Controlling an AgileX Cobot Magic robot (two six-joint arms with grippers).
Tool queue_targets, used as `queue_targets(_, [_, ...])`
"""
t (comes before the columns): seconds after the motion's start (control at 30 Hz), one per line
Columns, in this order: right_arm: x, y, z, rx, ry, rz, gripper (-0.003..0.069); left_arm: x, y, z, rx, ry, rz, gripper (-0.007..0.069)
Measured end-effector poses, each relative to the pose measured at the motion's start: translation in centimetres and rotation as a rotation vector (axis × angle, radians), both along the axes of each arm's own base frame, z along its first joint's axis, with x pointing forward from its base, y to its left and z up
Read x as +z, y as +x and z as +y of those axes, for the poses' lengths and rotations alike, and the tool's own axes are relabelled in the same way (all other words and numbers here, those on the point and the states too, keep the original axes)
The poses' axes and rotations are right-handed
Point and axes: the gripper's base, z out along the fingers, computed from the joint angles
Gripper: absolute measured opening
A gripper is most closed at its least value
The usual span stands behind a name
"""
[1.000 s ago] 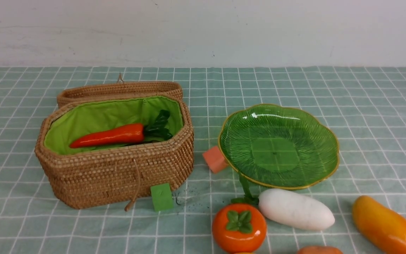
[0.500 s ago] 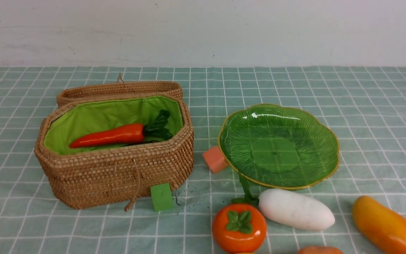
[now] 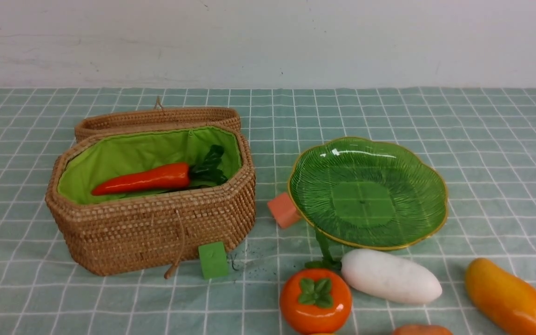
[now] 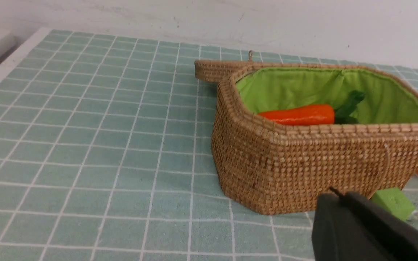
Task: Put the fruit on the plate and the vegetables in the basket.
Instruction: Use the right arm to grab a mango and put it into the right plate
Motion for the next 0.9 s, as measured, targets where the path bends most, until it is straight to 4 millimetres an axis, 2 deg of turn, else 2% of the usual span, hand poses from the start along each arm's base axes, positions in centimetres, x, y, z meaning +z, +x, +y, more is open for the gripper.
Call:
queue_targets(0.1, [0.0,0.0,0.0,0.0,0.0,0.0,0.0242,-3.7,0.3,-0.1,-0.003,-0.002,0.022,-0.0004])
queue_targets(0.23, [0.0,0.0,0.0,0.0,0.0,0.0,0.0242,-8.5,0.8,-0.1,-0.004,0.006,0.163,-0.0001])
queue_targets(0.3, [0.0,0.0,0.0,0.0,0.0,0.0,0.0242,-9.4,0.9,-0.1,-0.006,0.021,0.184,0.0001])
queue_targets(0.9, [0.0,0.0,0.0,0.0,-0.006,0.001,0.0242,-9.4,1.0,-0.1,-0.01,0.042,0.151,0.0019])
